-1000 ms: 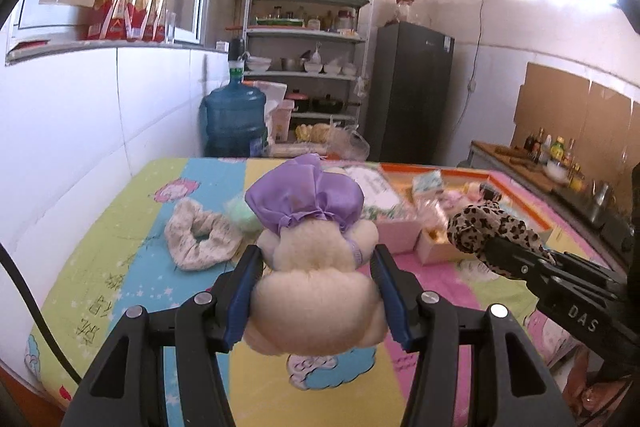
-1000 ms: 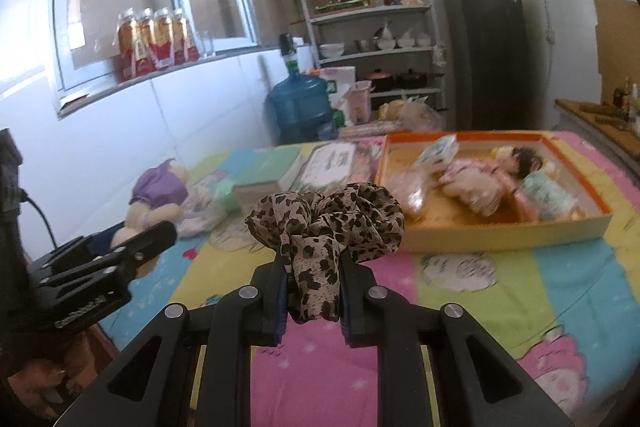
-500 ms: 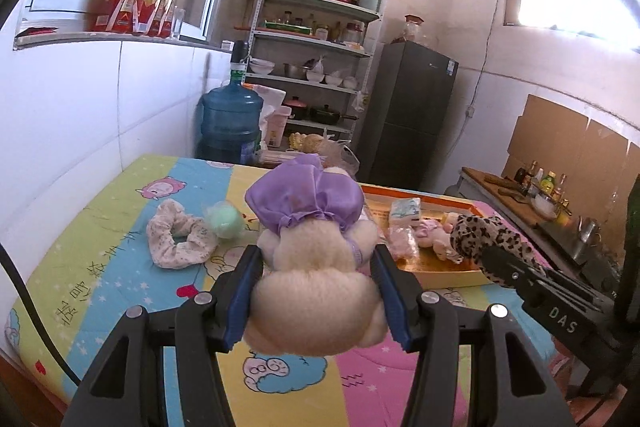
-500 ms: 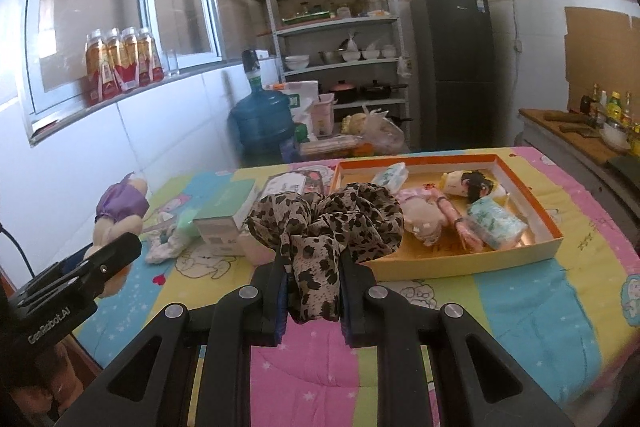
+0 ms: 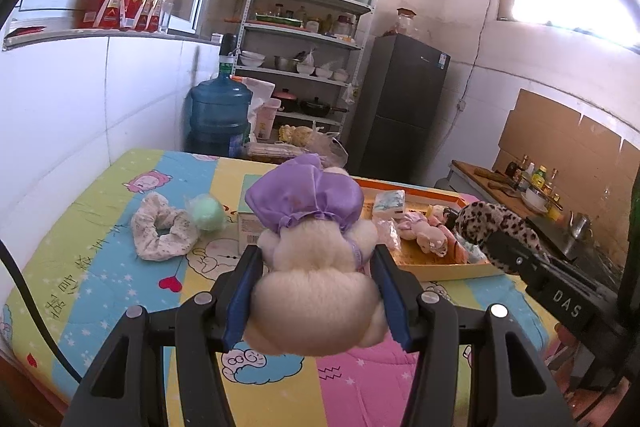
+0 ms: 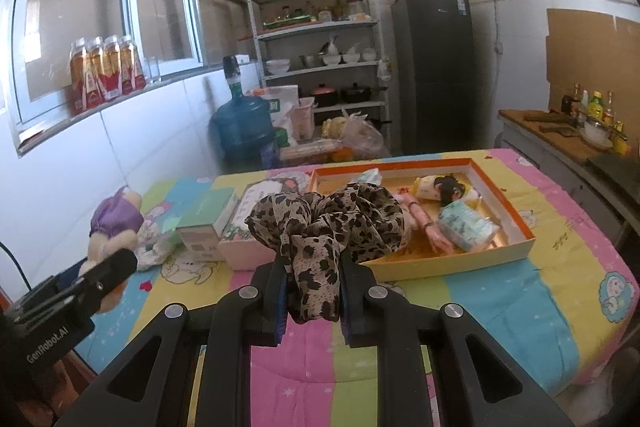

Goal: Organize soft objects
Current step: 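Carry the bunny and scrunchie over the wooden box and lower them inside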

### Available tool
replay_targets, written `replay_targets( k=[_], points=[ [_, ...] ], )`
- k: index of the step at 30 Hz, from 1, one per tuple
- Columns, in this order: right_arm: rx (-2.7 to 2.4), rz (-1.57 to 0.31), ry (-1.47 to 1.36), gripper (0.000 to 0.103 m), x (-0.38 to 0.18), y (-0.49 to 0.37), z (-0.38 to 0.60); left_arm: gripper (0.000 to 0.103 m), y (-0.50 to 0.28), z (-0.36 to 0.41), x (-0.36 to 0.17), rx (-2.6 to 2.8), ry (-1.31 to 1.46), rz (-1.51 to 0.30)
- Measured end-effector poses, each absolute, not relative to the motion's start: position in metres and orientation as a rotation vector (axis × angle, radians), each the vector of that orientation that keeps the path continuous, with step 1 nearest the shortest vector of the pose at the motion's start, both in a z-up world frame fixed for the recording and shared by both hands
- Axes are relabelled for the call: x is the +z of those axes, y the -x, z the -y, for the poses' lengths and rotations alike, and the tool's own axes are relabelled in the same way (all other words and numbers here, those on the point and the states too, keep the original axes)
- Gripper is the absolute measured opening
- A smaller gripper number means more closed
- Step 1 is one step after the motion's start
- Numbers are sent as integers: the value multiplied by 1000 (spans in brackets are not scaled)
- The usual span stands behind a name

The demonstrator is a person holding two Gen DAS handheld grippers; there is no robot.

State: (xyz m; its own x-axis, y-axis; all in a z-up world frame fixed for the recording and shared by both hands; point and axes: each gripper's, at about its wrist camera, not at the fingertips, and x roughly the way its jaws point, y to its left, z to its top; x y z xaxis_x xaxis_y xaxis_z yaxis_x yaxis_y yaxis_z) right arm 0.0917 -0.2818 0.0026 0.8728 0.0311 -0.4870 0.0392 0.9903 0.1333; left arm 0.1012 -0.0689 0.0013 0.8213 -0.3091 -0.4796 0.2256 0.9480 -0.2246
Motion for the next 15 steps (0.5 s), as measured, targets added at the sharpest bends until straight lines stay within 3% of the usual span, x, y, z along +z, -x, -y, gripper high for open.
replay_targets(
  k=[15],
  points=[
    [-22, -518, -208, 21, -10, -99, 310, 56, -111, 92, -10, -326, 167, -552]
  ],
)
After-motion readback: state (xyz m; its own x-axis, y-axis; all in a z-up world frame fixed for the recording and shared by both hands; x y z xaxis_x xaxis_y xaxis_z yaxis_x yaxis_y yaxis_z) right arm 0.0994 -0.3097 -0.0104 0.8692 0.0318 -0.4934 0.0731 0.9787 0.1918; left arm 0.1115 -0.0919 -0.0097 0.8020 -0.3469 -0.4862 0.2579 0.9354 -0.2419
